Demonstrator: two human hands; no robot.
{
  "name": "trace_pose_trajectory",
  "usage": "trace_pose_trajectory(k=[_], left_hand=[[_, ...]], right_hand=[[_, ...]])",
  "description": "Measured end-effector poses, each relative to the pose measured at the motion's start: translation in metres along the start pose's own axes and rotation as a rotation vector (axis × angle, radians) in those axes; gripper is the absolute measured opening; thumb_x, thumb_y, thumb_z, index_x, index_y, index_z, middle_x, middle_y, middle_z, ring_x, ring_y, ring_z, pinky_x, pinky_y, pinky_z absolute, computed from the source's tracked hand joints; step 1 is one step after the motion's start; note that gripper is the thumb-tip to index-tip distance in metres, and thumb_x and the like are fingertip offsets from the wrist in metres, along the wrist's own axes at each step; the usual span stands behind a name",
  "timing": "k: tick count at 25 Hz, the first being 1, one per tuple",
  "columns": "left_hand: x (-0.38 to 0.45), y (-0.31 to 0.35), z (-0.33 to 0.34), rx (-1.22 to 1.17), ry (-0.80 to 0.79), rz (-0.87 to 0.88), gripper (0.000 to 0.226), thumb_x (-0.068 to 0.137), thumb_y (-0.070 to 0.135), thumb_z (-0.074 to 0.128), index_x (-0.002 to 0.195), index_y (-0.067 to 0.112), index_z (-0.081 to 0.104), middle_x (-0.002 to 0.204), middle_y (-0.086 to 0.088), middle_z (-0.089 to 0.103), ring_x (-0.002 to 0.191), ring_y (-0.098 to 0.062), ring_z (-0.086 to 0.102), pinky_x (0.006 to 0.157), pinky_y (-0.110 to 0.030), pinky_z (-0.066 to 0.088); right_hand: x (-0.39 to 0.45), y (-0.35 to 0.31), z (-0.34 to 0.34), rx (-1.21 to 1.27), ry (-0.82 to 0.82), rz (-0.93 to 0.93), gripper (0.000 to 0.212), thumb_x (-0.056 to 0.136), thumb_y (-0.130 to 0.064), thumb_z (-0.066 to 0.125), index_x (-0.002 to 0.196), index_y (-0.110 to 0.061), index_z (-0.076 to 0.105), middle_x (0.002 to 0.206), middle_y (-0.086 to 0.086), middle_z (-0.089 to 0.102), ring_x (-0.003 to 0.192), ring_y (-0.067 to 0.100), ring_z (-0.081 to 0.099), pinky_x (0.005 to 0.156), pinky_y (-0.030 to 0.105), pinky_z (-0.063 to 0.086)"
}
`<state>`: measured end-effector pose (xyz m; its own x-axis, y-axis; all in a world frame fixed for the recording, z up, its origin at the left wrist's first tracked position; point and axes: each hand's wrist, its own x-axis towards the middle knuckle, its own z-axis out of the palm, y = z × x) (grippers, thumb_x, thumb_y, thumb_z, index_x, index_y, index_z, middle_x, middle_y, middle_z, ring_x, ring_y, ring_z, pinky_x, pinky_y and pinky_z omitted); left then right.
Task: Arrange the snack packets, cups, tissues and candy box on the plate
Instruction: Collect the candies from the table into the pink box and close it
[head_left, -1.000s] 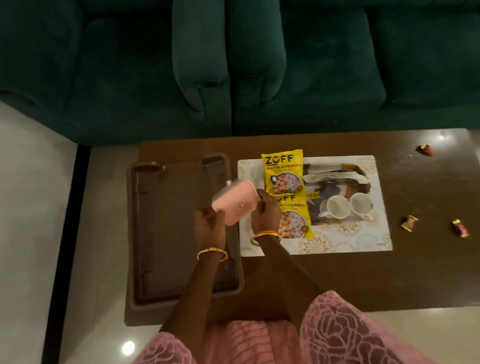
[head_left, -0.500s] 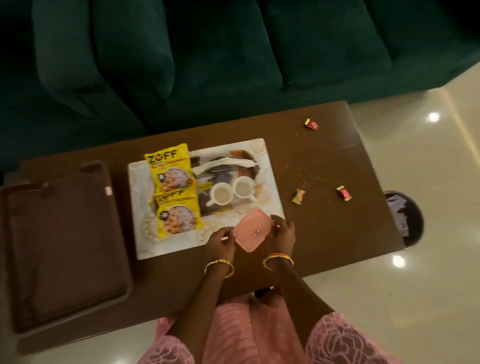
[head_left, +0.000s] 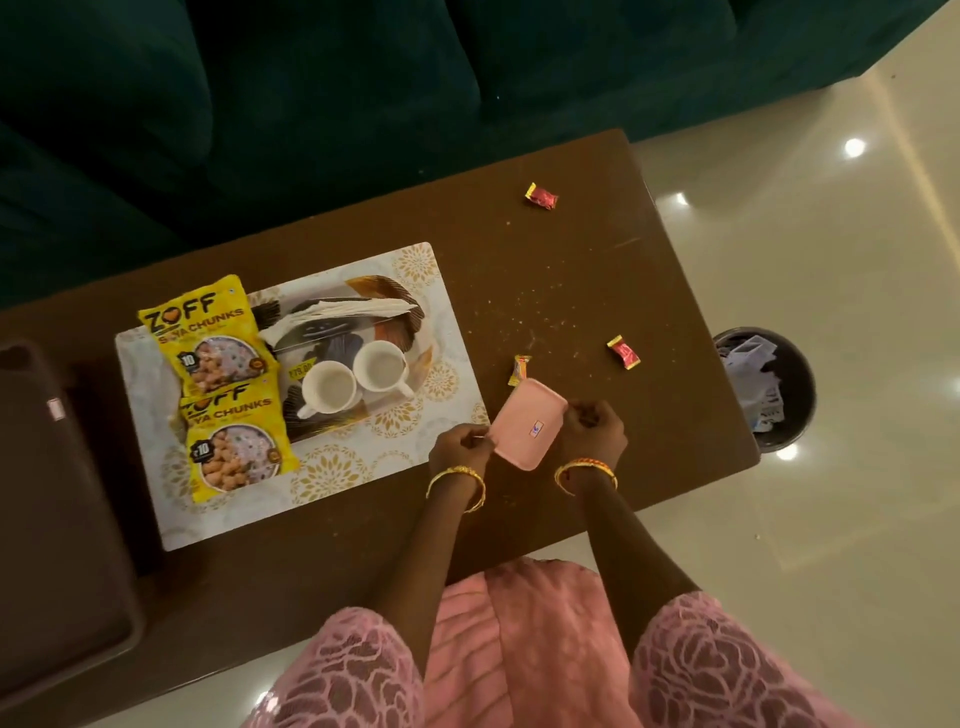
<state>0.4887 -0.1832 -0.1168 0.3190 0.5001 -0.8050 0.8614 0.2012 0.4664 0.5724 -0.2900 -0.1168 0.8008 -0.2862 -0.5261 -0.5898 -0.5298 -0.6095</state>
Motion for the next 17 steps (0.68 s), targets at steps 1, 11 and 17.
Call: trace_pose_trajectory(k=[1,11,17], left_hand=[[0.004,0.003,0.0,0.029,-0.027,0.014,0.027,0.084,0.018,0.067,0.109,0.009,0.067,0.11,-0.013,0.07,0.099,-0.029,0.066,0.089,-0.045,0.056],[-0.016,0.01,0.004,0.132,-0.091,0.048,0.032,0.089,0.028,0.059,0.115,0.01,0.058,0.118,-0.011,0.065,0.107,-0.029,0.061,0.089,-0.037,0.05],[-0.021,0.019,-0.016,0.184,0.009,0.14,0.024,0.094,0.019,0.049,0.111,0.007,0.061,0.121,-0.013,0.063,0.112,-0.027,0.057,0.082,-0.03,0.044]], right_hand=[[0.004,-0.002,0.0,0.0,0.005,-0.012,0.006,0.085,-0.01,0.061,0.086,-0.005,0.064,0.084,0.006,0.064,0.079,0.02,0.058,0.074,0.038,0.053],[-0.004,-0.009,-0.01,-0.046,0.062,-0.04,0.01,0.087,-0.011,0.057,0.094,-0.005,0.061,0.094,0.011,0.066,0.079,0.02,0.056,0.07,0.029,0.047],[-0.012,-0.026,-0.033,-0.127,0.069,-0.216,0.009,0.084,-0.007,0.056,0.085,-0.001,0.063,0.081,0.013,0.065,0.07,0.021,0.054,0.063,0.026,0.037]])
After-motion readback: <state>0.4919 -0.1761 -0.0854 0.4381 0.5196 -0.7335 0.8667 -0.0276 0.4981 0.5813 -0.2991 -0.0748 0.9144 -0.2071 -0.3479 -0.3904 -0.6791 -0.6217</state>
